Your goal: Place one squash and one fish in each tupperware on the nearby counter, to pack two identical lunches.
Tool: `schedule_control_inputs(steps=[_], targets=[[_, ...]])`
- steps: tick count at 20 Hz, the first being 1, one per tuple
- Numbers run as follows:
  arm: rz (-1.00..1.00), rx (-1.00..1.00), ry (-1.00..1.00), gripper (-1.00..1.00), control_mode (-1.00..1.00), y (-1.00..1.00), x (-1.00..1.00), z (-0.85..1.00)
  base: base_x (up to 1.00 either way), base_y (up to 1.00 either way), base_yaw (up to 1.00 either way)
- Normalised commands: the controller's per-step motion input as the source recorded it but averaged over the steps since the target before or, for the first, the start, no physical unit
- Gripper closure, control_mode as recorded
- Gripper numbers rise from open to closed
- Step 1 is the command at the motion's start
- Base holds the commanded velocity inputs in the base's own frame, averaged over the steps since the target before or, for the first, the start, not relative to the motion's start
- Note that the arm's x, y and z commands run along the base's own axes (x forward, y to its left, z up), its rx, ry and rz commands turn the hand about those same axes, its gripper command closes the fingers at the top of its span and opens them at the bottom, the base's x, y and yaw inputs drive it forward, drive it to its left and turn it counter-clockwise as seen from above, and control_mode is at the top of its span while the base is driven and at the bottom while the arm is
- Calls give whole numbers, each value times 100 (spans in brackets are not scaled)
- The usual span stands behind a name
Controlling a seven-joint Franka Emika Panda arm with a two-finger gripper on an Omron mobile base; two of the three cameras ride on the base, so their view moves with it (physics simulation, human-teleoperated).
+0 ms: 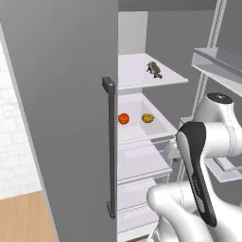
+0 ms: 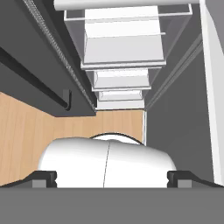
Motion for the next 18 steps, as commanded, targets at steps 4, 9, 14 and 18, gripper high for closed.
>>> schedule_control_inputs(steps=[4,9,14,18], targets=[[0,0,0,-100,100,0,0,0,67,0,0],[0,0,0,-100,100,0,0,0,7,0,0],[0,0,0,-100,100,0,0,0,0,0,0],[0,0,0,-100,100,0,0,0,0,0,0]])
